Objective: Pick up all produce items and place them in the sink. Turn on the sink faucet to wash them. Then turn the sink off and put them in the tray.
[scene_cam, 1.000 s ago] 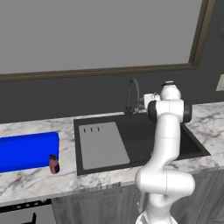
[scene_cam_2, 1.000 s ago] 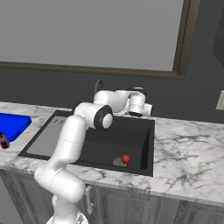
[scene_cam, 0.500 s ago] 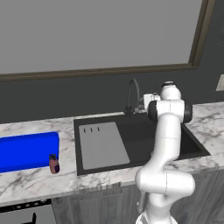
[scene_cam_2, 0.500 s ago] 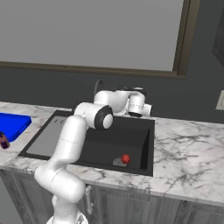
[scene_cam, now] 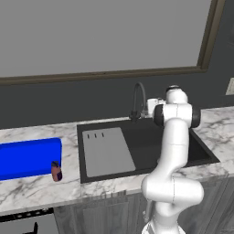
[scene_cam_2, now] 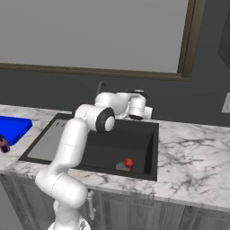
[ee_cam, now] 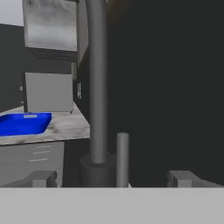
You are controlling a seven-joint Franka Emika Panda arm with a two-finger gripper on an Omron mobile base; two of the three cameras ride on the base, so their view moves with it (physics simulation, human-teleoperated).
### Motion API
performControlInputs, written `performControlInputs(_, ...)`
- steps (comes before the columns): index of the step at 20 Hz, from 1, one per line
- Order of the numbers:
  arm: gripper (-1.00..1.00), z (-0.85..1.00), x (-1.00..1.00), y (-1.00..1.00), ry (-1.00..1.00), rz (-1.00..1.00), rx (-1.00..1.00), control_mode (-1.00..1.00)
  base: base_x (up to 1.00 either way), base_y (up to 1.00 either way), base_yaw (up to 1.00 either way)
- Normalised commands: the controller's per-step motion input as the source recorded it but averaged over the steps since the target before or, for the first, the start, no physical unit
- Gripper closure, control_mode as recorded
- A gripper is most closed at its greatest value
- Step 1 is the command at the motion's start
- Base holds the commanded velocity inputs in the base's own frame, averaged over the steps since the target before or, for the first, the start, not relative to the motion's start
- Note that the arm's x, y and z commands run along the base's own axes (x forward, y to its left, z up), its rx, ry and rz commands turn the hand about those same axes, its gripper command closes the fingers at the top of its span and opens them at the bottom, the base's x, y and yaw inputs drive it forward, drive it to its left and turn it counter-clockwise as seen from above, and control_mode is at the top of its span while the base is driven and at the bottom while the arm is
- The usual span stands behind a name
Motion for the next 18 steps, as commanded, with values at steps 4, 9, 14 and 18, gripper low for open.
performControlInputs(4, -1.00, -0.06, 0.04, 0.31, 0.00, 0.00, -0.02, -1.00, 0.00, 0.00, 0.00)
performControlInputs(9, 1.00, -0.01, 0.03, 0.31, 0.00, 0.00, -0.01, -1.00, 0.00, 0.00, 0.00)
performControlInputs(14, 1.00, 0.00, 0.03, 0.14, 0.00, 0.00, -0.01, -1.00, 0.00, 0.00, 0.00)
performControlInputs(18, 1.00, 0.00, 0.01, 0.00, 0.00, -0.01, 0.00, -1.00, 0.00, 0.00, 0.00)
